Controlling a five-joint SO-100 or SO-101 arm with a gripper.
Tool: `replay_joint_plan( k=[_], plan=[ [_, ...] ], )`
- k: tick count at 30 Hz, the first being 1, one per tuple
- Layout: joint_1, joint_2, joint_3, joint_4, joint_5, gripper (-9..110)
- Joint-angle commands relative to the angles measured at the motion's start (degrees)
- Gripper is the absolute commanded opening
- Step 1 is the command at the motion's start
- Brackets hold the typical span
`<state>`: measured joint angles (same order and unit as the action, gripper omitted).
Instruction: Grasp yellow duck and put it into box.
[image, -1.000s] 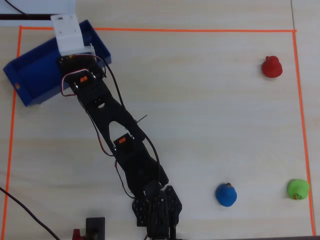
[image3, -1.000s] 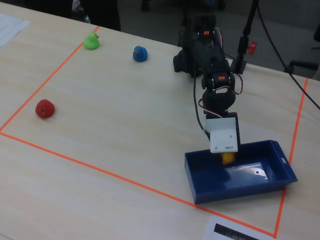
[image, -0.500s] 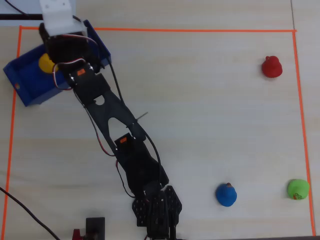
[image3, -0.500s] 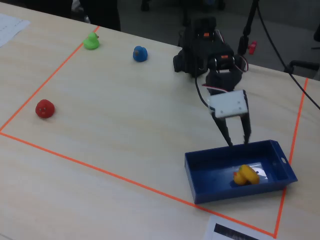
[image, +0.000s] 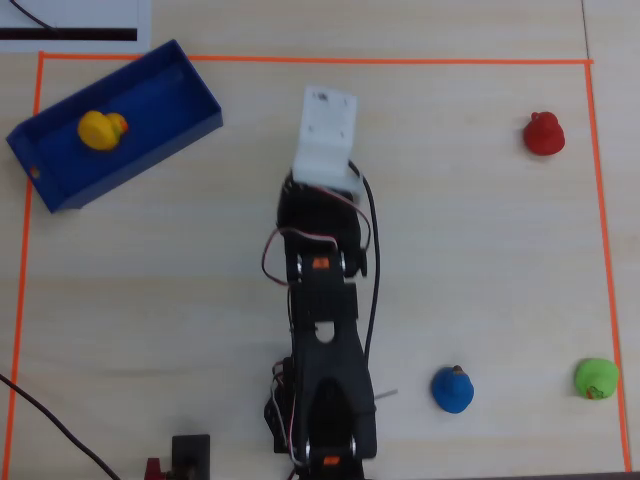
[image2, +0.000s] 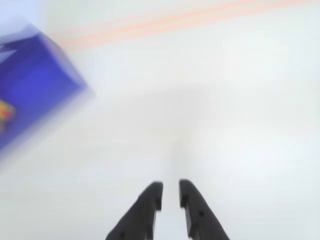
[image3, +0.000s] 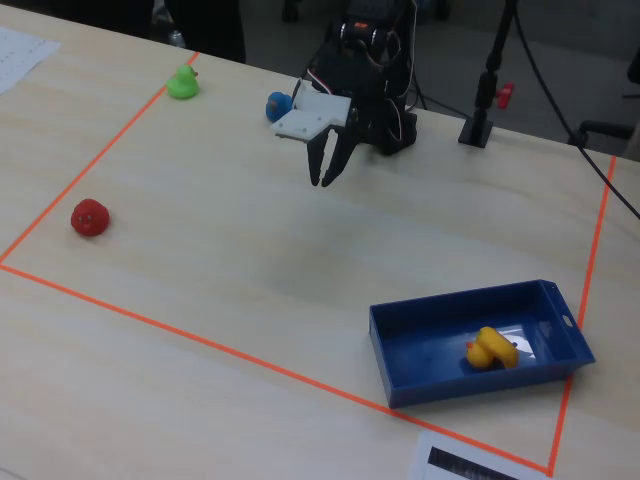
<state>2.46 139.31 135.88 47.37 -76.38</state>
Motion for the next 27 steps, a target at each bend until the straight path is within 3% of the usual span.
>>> replay_joint_plan(
  k=[1, 9, 27],
  plan=[
    [-0.4, 26.9, 29.2, 9.8, -1.8, 0],
    [-6.8, 41.8, 37.5, 27.3, -1.1, 0],
    [-6.8, 50.4, 42.4, 28.2, -2.5, 0]
  ],
)
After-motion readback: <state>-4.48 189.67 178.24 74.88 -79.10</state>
